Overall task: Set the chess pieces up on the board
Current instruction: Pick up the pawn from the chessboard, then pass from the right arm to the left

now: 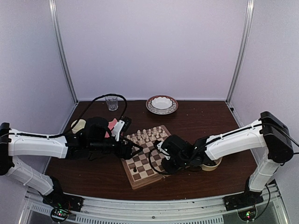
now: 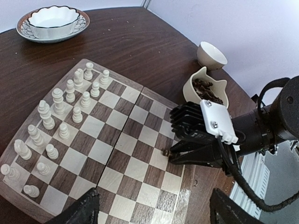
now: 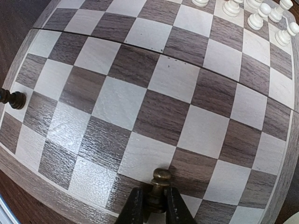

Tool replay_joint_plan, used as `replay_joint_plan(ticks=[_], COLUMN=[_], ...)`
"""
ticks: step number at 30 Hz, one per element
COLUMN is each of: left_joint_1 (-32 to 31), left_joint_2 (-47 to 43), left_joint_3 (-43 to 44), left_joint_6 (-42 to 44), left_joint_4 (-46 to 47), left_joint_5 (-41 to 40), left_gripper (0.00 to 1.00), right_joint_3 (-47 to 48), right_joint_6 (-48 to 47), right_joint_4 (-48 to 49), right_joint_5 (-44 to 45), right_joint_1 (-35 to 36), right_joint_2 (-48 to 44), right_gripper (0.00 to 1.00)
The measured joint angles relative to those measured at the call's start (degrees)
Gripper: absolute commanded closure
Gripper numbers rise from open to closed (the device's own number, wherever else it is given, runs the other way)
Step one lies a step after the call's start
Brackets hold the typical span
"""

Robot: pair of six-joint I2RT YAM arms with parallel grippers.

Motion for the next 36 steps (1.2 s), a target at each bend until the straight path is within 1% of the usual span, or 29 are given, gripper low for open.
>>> replay_joint_plan(ticks=[2,5,8,9,15,22,26,28,34,36], left_joint_1=[0.0,0.0,0.0,0.0,0.0,0.0,0.0,0.0,0.0,0.0], left_joint_2=[0.0,0.2,1.1,1.5,5.9,11.5,13.7,15.0,19.0,20.0], left_joint_3=[0.0,0.1,0.5,0.7,3.0,5.5,6.6,7.3,8.8,9.1], left_joint_6=[0.0,0.0,0.0,0.0,-0.4,-1.7,-3.0,-3.8,-6.6,-7.5], left_joint_4=[0.0,0.0,0.1,0.1,1.0,2.4,4.2,5.1,8.2,8.6], left_joint_5=[0.1,0.5,2.2,2.9,9.4,18.2,23.0,25.1,30.8,32.1], left_gripper=[0.19,0.21,0.24,0.25,0.31,0.36,0.37,0.38,0.41,0.43], right_joint_3=[0.0,-0.7,-2.7,-3.3,-7.6,-11.2,-12.2,-12.5,-12.6,-12.6], right_joint_6=[0.1,-0.1,-0.6,-0.9,-3.0,-5.1,-6.5,-7.3,-9.2,-9.9], right_joint_4=[-0.1,0.2,0.9,1.2,6.1,10.5,12.5,13.4,15.4,15.7], right_joint_5=[0.2,0.5,0.9,0.9,0.9,0.9,1.2,1.2,1.3,1.5], right_joint_1=[0.0,0.0,0.0,0.1,2.0,3.8,5.4,6.2,8.2,8.7], right_joint_2=[-0.2,-1.3,-4.5,-5.8,-13.7,-18.5,-20.3,-21.1,-21.4,-21.3], right_gripper=[0.86,0.86,0.87,0.89,0.9,0.9,0.9,0.91,0.93,0.93])
